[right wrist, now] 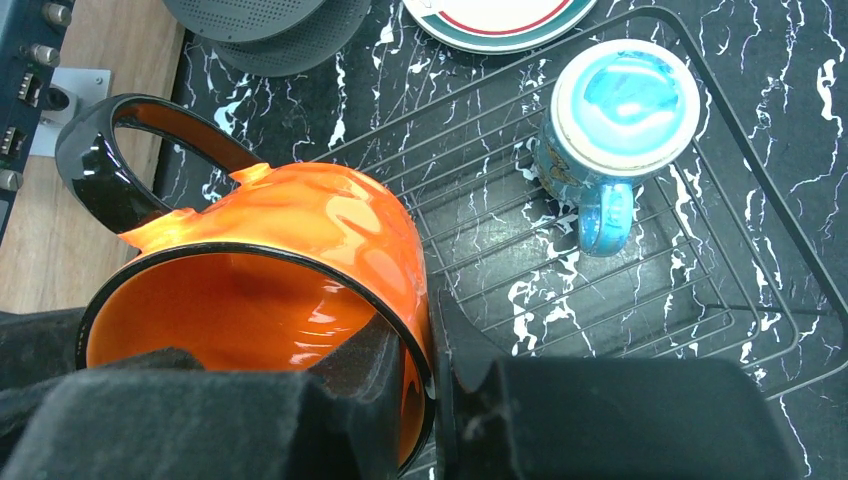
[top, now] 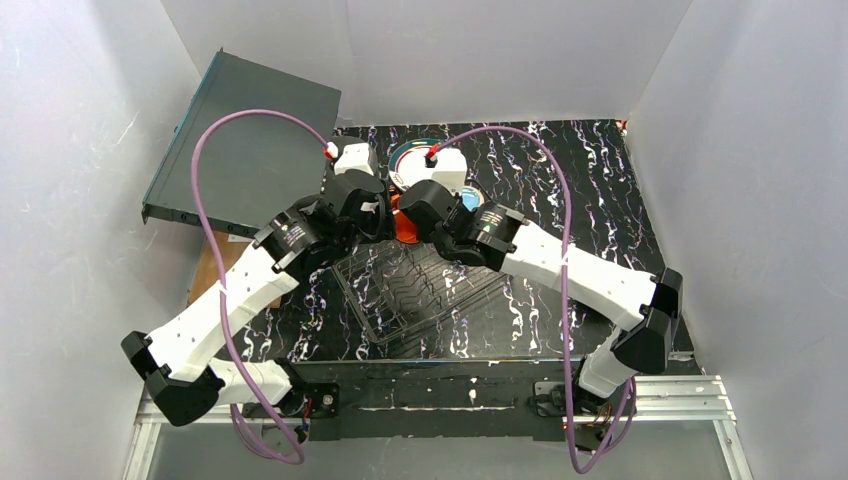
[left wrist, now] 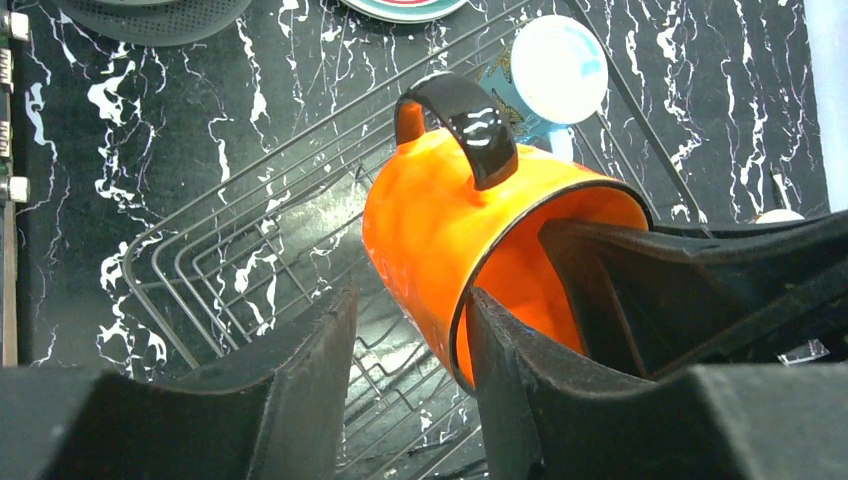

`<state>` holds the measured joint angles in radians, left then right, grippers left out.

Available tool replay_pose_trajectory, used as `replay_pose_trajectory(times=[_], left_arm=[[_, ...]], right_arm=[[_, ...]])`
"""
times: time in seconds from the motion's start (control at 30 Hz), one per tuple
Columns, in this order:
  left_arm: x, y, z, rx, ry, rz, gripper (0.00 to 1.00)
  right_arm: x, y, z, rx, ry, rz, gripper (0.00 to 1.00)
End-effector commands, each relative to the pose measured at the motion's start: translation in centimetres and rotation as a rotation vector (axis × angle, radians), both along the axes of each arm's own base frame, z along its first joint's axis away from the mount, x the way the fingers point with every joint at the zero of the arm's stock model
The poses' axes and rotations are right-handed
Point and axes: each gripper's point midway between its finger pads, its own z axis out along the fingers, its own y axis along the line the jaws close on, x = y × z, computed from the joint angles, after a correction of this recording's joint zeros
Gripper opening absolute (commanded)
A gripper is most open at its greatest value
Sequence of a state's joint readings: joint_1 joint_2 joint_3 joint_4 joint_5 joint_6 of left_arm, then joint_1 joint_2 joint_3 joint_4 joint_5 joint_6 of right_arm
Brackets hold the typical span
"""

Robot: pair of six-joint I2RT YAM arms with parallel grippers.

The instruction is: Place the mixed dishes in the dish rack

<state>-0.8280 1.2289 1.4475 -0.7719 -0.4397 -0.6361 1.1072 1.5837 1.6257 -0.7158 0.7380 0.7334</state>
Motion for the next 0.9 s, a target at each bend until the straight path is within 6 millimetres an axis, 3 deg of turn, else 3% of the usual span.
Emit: replay_pose_trajectory(times=[0.0, 0.27, 0.33, 0.4, 0.47, 0.7, 0.87], left_arm=[[0.7, 0.6, -0.1, 0.015, -0.041, 0.041, 0.41], [0.8, 0.1, -1.1, -0.001, -0.037, 0.036, 0.30], [0.8, -0.3, -1.0, -0.013, -0.047, 0.012, 0.19], [0.7, -0.7, -0.9, -0.033, -0.052, -0.007, 0.00], [0.6, -1.3, -0.8, -0.064, -0.058, -0.045, 0.00], [0.0, -1.7, 0.0, -0.157, -0.086, -0.114, 0.00], [-0.2, -1.6, -0.6, -0.227, -0.039, -0.147, 0.00]], right_arm=[[0.8, 1.3, 5.3, 0.151, -0.115, -0.034, 0.01], [0.1, 2.2, 5.6, 0.146, -0.134, 0.003, 0.01], [-0.2, 2.4, 5.8, 0.147, -0.140, 0.017, 0.01], [-0.5, 2.6, 6.1, 0.149, -0.155, 0.040, 0.01], [-0.9, 3.0, 6.4, 0.159, -0.190, 0.089, 0.04], [-2.5, 2.7, 6.4, 0.073, -0.257, 0.297, 0.54], [-3.9, 2.0, 6.6, 0.050, -0.301, 0.414, 0.83]])
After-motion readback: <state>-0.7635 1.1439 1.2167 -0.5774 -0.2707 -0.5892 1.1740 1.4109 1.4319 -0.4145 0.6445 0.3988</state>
